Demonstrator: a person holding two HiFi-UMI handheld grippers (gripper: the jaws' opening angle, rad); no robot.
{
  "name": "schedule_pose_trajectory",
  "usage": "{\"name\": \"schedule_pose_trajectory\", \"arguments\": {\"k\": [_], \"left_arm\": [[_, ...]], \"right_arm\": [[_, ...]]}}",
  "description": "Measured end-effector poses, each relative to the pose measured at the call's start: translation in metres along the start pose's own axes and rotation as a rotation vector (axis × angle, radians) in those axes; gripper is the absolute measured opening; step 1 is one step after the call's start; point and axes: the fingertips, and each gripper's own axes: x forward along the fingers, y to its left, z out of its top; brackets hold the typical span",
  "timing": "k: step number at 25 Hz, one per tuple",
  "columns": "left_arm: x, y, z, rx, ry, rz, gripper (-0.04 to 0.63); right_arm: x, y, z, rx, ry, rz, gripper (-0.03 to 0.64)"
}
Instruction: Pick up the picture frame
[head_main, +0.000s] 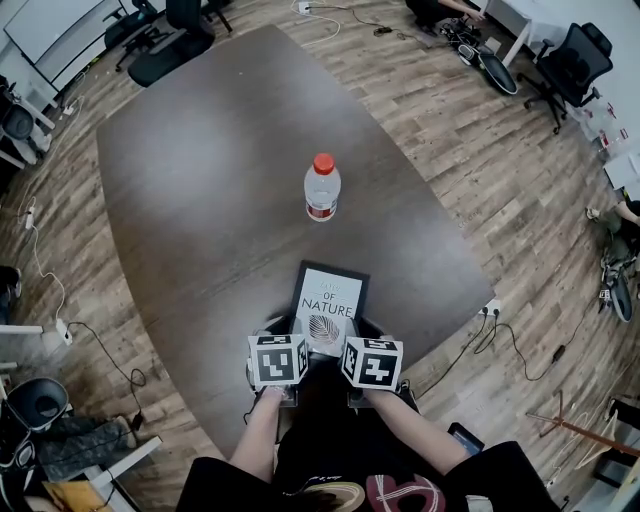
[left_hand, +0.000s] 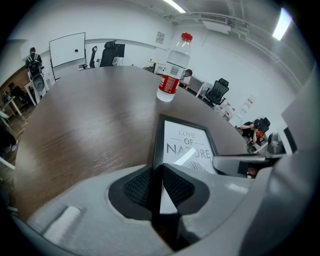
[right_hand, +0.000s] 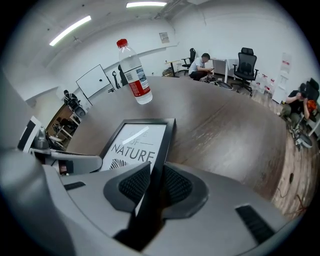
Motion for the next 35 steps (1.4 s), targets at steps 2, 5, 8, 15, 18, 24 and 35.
{"name": "schedule_pose_trajectory", "arguments": {"k": [2, 5, 8, 15, 18, 24, 35], "left_arm": [[-0.001, -0.002, -0.002, -0.007, -0.001, 0.006, 0.074], [-0.003, -0.003, -0.002, -0.023, -0.014, 0.016, 0.074], [-0.005, -0.006, -0.005, -0.052, -0.024, 0.015, 0.074], [-0.01, -0.004, -0.001, -0.076, -0.052, 0.032, 0.074], [-0.013, -0.006, -0.001, -0.083, -0.059, 0.037, 0.074], [-0.022, -0.011, 0.004, -0.092, -0.086, 0.04, 0.074], [-0.041, -0.021, 0.015, -0.076, -0.158, 0.05, 0.072]], "right_arm": [[0.0, -0.002, 0.001, -0.005, -0.001, -0.002, 0.094], [0.0, -0.002, 0.004, -0.014, -0.002, 0.002, 0.094], [-0.004, -0.006, 0.005, -0.014, -0.005, 0.005, 0.089], [-0.002, 0.0, 0.017, -0.041, -0.019, 0.032, 0.083], [-0.004, -0.001, 0.018, -0.062, -0.019, 0.028, 0.084], [-0.013, 0.0, 0.027, -0.089, -0.05, 0.031, 0.084], [-0.035, 0.003, 0.045, -0.154, -0.142, 0.048, 0.08]]}}
